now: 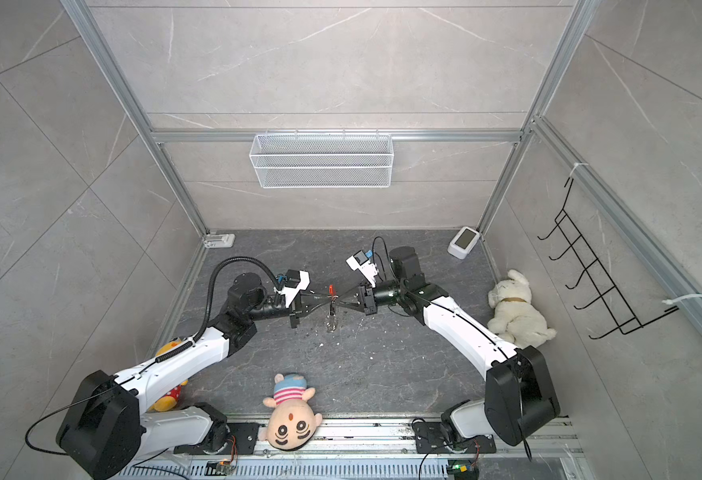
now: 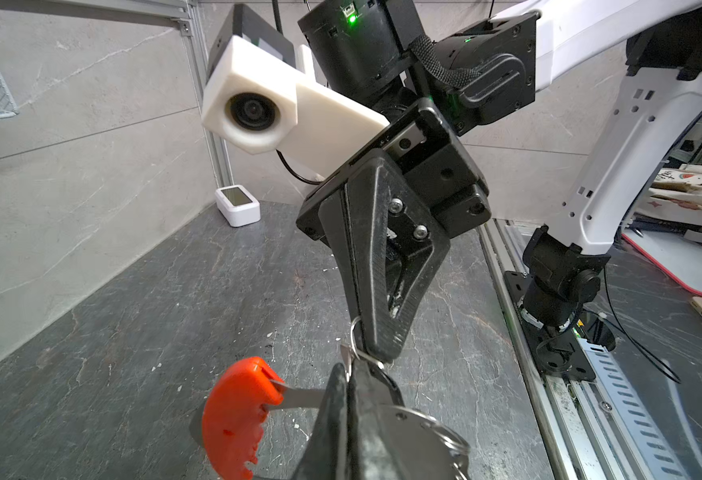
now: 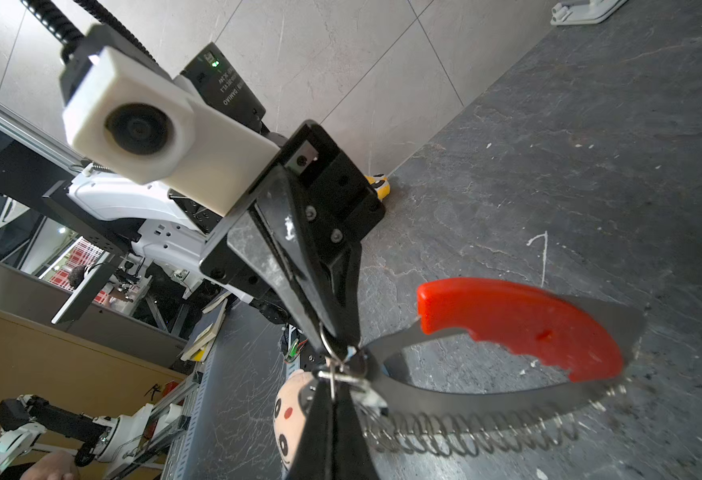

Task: Put the keys on the keyring

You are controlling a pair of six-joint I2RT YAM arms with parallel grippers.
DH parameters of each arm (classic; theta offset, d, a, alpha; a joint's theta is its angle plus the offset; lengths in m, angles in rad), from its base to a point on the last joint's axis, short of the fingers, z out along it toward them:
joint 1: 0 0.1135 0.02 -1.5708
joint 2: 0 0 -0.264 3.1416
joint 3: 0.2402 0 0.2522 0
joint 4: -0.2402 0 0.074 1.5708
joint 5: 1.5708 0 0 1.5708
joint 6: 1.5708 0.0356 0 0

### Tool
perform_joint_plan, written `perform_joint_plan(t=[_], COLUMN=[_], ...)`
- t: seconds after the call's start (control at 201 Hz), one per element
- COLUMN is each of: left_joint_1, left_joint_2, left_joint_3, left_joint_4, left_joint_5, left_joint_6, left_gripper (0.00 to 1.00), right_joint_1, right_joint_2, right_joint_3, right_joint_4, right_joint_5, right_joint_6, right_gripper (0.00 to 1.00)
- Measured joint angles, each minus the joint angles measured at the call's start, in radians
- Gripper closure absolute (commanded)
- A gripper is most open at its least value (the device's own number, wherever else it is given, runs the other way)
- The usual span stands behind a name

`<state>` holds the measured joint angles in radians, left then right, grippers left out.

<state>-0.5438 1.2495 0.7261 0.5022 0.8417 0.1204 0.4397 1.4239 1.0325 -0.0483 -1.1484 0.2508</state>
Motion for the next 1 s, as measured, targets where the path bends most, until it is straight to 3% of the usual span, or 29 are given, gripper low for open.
perform_joint_plan(t=[0.633,0.996], left_joint_1=[0.007,0.020], left_joint_2=[-0.013,-0.033], left_joint_3=[-0.001,-0.005], left_joint_4=[0.018,0.092], left_joint_5=[0.000,0.035], left_joint_6=[-0.002,-0.039], left_gripper=[1.00,1.00], right_joint_1=[-0.023,-0.033], right_joint_2=[0.085,0.131], right_joint_3=[-0.004,-0.027], right_joint_4=[0.144,0.168], right_joint_5=[-0.134,-0.137], right_joint_6=[0.071,0.072], right_gripper=[1.00,1.00])
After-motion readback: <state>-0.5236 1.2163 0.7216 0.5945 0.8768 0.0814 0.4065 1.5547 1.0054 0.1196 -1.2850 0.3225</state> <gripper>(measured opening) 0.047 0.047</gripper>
